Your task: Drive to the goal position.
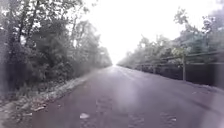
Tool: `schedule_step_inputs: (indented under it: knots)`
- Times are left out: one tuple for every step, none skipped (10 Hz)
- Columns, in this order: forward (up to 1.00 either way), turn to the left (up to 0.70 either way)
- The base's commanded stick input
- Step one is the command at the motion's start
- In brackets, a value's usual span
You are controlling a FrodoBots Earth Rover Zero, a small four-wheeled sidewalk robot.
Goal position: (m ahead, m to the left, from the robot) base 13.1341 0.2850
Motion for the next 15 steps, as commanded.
schedule_step_inputs:
  knots:
    - [1.0, -0.34]
    - [1.0, -0.24]
    - [1.0, 0.0]
    - [1.0, 0.0]
    - [1.0, 0.0]
    - [1.0, 0.0]
    - [1.0, 0.0]
    - [1.0, 0.0]
    - [1.0, 0.0]
    - [1.0, 0.0]
    - [1.0, 0.0]
    - [1.0, 0.0]
    - [1.0, 0.0]
    - [1.0, 0.0]
    - [1.0, 0.0]
